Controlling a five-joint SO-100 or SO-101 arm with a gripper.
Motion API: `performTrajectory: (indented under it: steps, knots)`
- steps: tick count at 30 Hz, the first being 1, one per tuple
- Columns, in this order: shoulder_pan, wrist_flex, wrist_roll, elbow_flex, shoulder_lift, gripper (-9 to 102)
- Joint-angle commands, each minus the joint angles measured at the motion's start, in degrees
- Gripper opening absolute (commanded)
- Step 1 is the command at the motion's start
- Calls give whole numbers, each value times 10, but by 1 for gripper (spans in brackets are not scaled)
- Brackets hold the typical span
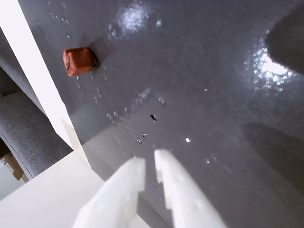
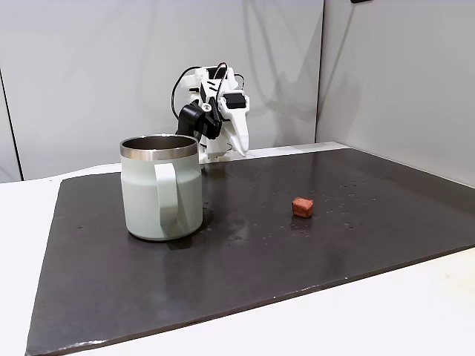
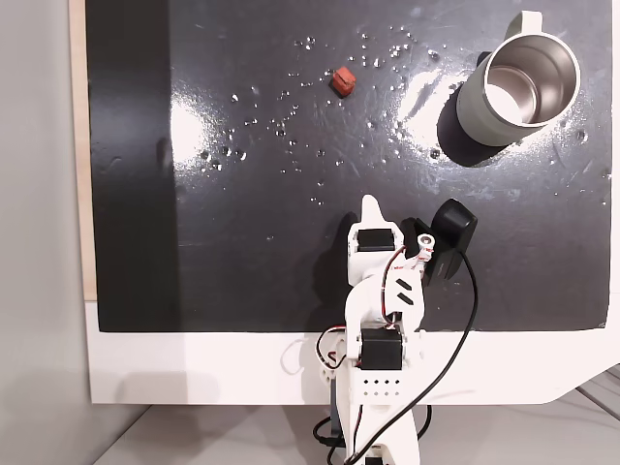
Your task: Grasp a cube and put it in the cup.
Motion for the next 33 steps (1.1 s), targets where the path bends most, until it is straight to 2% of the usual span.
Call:
performTrajectory:
  steps: [1,24,33]
  knots:
    - [-7,-12,-7,-3,6,0]
    - [3,-19,-12,-5,6,0]
    - [-2,34,-62,-122,4,0]
